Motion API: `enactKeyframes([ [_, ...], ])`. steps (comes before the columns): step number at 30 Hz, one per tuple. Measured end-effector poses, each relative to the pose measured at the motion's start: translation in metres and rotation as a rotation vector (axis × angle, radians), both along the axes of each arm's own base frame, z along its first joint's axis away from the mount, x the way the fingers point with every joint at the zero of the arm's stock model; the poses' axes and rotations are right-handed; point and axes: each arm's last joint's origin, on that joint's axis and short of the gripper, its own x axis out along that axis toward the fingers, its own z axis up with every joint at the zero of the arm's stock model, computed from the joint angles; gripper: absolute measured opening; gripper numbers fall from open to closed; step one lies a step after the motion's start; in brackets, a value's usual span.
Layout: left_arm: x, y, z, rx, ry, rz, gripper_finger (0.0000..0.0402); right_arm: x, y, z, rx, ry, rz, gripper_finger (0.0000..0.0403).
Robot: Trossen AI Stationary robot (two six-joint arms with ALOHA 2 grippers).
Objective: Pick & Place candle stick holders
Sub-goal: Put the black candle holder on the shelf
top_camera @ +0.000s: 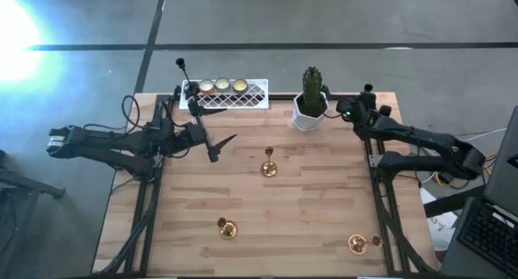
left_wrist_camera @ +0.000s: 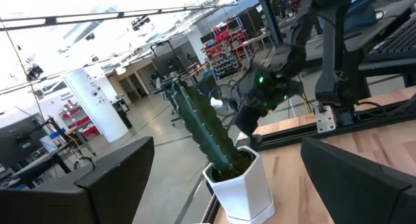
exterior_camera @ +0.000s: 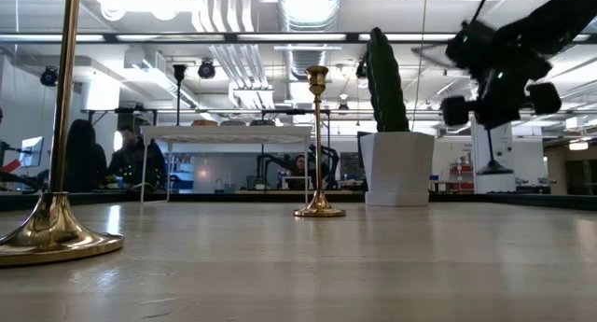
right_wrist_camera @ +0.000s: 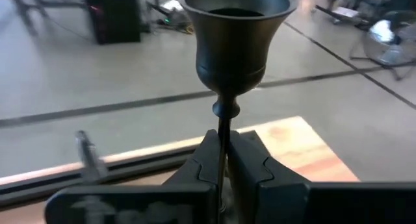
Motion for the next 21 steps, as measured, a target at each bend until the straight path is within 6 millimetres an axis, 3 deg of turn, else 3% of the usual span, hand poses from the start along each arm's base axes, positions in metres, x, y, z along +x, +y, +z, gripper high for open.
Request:
enactKeyframes([
  [6,0.000,0.000,-0.002,-0.025,0.010,-0.005,0.0392,-0.005,0.037,0.040,-0.076,-0.083,0.269,0.0009],
  [15,0.001,0.000,-0.003,-0.105,-0.015,-0.021,0.0392,-0.032,0.096,0.117,-0.124,-0.201,0.647,0.0008],
  [21,0.001,-0.001,-0.002,-0.190,-0.053,-0.061,0.0392,-0.017,0.120,0.148,-0.116,-0.207,0.950,0.0008],
])
